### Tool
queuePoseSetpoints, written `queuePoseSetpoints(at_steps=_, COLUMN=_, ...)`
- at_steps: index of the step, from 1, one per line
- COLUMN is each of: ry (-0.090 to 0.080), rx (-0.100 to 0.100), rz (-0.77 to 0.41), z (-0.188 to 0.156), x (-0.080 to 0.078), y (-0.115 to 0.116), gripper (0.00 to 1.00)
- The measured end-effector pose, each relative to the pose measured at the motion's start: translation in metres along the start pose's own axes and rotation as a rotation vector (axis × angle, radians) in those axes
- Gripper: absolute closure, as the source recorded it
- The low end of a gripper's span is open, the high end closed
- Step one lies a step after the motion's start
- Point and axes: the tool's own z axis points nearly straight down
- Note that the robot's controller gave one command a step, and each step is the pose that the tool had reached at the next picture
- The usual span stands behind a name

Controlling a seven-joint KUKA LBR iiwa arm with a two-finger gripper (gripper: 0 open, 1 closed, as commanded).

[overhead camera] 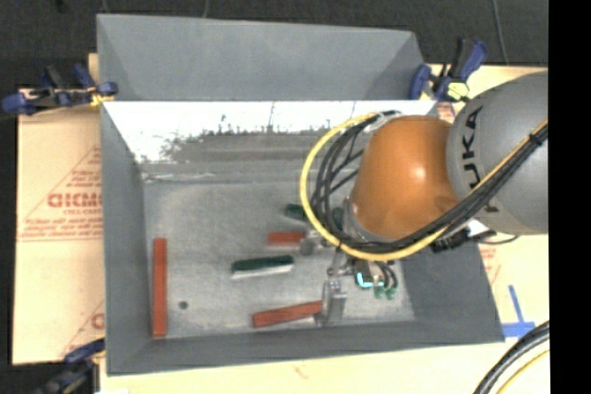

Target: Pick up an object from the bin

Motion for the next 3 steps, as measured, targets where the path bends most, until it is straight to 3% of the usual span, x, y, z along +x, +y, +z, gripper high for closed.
queuePoseSetpoints(at_steps=1, ry=-0.023, rx=-0.001, rz=-0.030, z=0.0972, x=-0.0127, y=0.0188, gripper=0.00)
queuePoseSetpoints(at_steps=2, ry=-0.030, rx=-0.002, rz=-0.025, z=0.0913, x=-0.0152, y=0.0187, gripper=1.00)
queuePoseSetpoints(at_steps=3, ry=-0.022, rx=-0.002, rz=-0.032, z=0.0913, x=-0.0184, y=0.0184, gripper=1.00)
